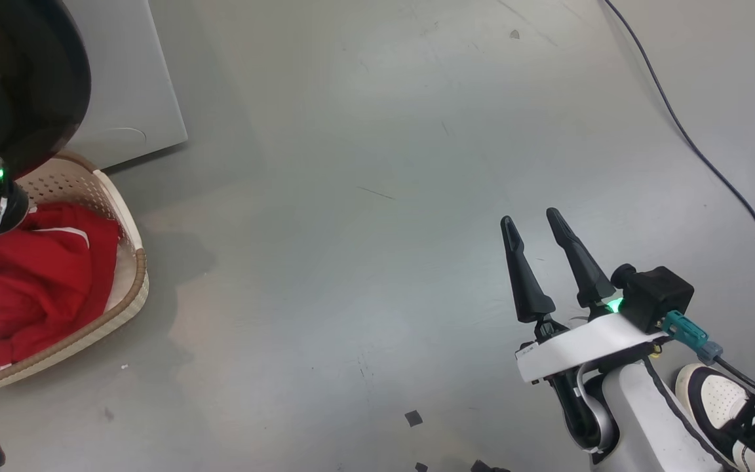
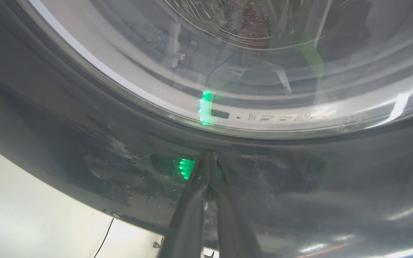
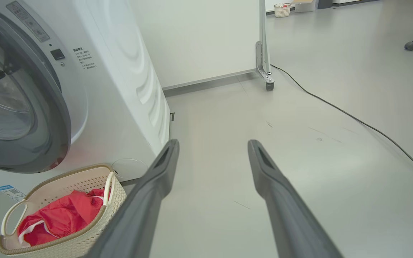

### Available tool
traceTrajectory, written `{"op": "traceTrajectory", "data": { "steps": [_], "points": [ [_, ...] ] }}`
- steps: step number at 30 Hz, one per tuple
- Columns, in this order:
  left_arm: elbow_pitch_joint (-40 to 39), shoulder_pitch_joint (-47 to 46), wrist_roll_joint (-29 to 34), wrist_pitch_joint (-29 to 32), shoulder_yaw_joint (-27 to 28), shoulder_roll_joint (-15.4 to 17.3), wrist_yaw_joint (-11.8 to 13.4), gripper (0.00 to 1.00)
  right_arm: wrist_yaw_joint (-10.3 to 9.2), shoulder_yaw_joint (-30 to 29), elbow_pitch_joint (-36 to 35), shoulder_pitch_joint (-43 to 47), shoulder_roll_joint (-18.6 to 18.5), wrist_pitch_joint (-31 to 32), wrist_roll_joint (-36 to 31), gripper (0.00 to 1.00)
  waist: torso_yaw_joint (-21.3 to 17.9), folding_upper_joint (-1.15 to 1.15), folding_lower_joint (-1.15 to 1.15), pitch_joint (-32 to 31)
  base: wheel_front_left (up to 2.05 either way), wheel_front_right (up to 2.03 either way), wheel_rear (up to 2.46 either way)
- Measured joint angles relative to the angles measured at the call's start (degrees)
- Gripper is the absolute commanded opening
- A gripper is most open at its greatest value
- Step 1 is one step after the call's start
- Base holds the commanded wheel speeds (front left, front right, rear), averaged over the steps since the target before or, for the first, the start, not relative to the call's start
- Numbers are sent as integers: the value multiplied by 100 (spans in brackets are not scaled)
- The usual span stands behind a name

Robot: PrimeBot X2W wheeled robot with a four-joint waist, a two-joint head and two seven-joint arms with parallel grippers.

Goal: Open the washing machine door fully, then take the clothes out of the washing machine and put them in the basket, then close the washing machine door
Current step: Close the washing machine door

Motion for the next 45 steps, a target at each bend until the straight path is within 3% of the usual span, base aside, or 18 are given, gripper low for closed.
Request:
{"op": "traceTrajectory", "data": {
  "steps": [14, 30, 36, 45],
  "points": [
    [291, -31, 135, 247, -366, -158, -68, 0, 0, -271, 16, -4, 1, -1, -144, 100, 226, 0, 0, -118, 0, 0, 0],
    [324, 1258, 1011, 1302, -1820, -331, -848, 0, 0, -378, 196, 0, -158, -1, -411, 100, 1105, 0, 0, -672, 0, 0, 0],
    [226, 1697, 1573, 1317, -2282, -193, -1241, 0, 0, -370, 233, 32, -282, -1, -427, 100, 1539, 0, 0, -935, 0, 0, 0],
    [-20, 2142, 2619, 936, -2861, -13, -1373, 0, 0, -415, 278, 286, -477, -1, -427, 100, 2224, 0, 0, -1358, 0, 0, 0]
  ]
}}
